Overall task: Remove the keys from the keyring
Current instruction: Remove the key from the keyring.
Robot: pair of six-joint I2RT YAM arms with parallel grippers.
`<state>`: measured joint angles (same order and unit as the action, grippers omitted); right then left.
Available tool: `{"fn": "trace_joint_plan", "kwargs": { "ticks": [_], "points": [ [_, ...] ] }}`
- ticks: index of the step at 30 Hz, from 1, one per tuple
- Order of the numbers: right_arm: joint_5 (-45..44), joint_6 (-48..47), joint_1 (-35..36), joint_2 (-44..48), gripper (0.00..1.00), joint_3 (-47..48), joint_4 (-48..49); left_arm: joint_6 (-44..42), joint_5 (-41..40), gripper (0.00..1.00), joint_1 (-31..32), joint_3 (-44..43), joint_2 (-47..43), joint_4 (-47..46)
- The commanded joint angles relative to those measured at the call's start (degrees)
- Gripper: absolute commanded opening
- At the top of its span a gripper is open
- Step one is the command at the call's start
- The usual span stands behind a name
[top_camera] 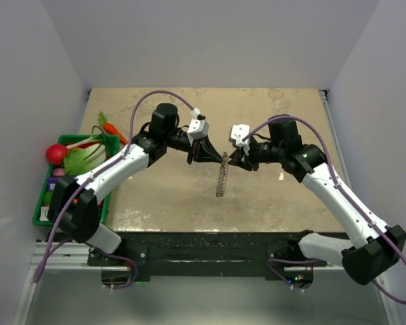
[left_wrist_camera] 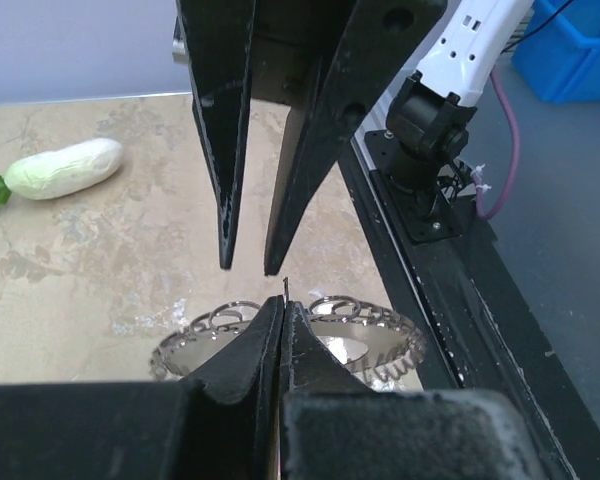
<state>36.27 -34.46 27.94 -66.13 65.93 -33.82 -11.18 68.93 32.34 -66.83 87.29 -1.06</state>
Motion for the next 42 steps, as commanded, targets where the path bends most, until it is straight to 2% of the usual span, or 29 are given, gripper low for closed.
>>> {"fn": "trace_joint_plan", "kwargs": {
  "ticks": [1, 10, 24, 31, 36, 42],
  "points": [
    [9.0, -3.6, -0.3, -0.2, 0.27, -0.1, -0.5, -2.7, 3.7, 0.00, 0.2, -1.1, -3.1, 0.0],
    [13.3, -2.5, -0.4, -2.9, 0.28, 1.0, -0.7, -2.9, 3.9, 0.00, 0.3, -1.6, -2.8, 0.5],
    [12.2, 1.1, -0.3, -1.6, 0.29, -1.2, 3.4, -1.7, 2.8, 0.00, 0.3, -1.5, -2.8, -0.6],
    [8.6, -2.4, -0.4, 2.6, 0.30, -1.9, 1.3, -1.7, 2.7, 0.00, 0.3, -1.3, -3.1, -0.7],
    [8.1, -6.1, -0.4, 2.1, 0.31, -0.6, -4.6, -1.7, 2.5, 0.00, 0.2, -1.4, -3.2, -0.7],
    [10.8, -8.4, -0.4, -0.1, 0.39, -0.6, -7.6, -1.7, 2.4, 0.00, 0.2, -1.3, -3.4, -0.7]
  ]
}}
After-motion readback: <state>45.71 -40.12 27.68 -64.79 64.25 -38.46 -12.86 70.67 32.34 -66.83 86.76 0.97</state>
